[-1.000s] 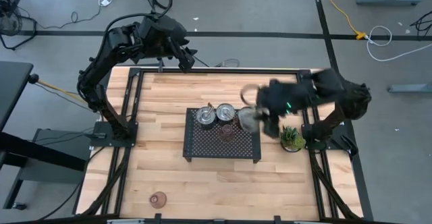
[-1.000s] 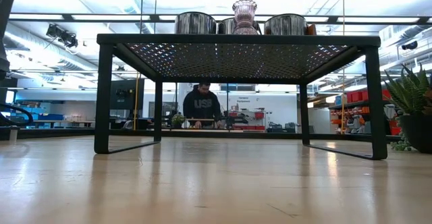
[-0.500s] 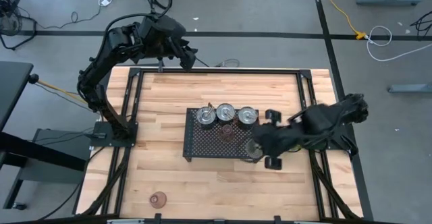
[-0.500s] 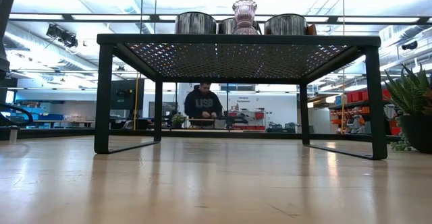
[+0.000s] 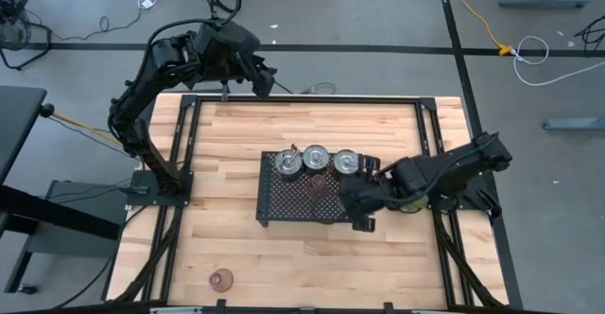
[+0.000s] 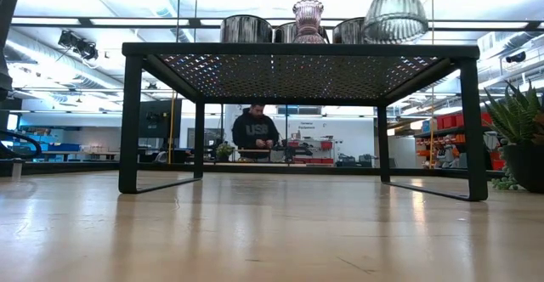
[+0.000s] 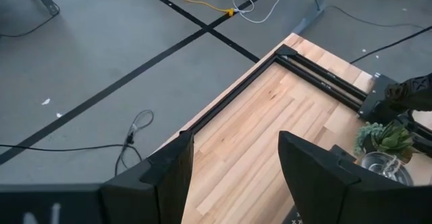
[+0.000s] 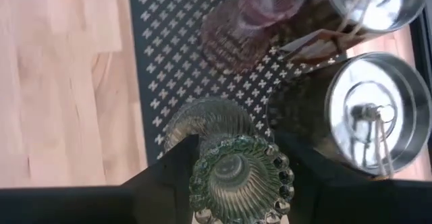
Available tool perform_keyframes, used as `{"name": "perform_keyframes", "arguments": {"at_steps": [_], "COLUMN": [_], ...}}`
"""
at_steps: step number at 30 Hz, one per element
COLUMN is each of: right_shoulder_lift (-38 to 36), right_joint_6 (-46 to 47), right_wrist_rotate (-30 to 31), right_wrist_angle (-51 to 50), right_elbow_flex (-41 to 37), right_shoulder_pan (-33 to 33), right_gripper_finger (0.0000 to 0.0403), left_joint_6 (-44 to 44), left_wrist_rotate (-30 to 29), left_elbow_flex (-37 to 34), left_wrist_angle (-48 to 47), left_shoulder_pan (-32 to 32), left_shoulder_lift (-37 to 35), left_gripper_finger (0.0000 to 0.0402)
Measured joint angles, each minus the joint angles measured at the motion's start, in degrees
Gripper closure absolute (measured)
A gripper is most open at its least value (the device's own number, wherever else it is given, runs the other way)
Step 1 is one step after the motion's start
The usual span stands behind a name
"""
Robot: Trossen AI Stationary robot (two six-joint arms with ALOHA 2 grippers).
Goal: Pick & Place candle stick holders
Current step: Put the green glass candle holder on the shelf aligned with the other glass candle holder
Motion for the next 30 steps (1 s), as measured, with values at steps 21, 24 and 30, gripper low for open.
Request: {"name": "perform_keyframes", "arguments": {"at_steps": [21, 24, 30], "right_shoulder_lift": [2.59, 2.68, 2.58], "right_joint_6": [-1.01, -1.33, -2.12], "right_wrist_rotate": [0.14, 1.04, 2.15], "right_wrist_angle": [3.74, 3.68, 3.28], "right_elbow_flex": [-0.77, -0.77, -0.77], "right_shoulder_pan": [-3.67, -3.71, -4.00], "right_gripper_finger": [0.0248, 0.0248, 0.0174], "left_joint_6": [1.49, 1.37, 1.07], "left_wrist_rotate": [-1.02, -1.02, -1.00], "left_elbow_flex": [0.00, 0.00, 0.00], "left_wrist_angle": [-1.06, -1.81, -3.21], "left_shoulder_pan": [0.07, 0.09, 0.09], "left_shoulder_lift": [0.00, 0.00, 0.00], "left_gripper_finger": [0.0181, 0.0181, 0.0181]}}
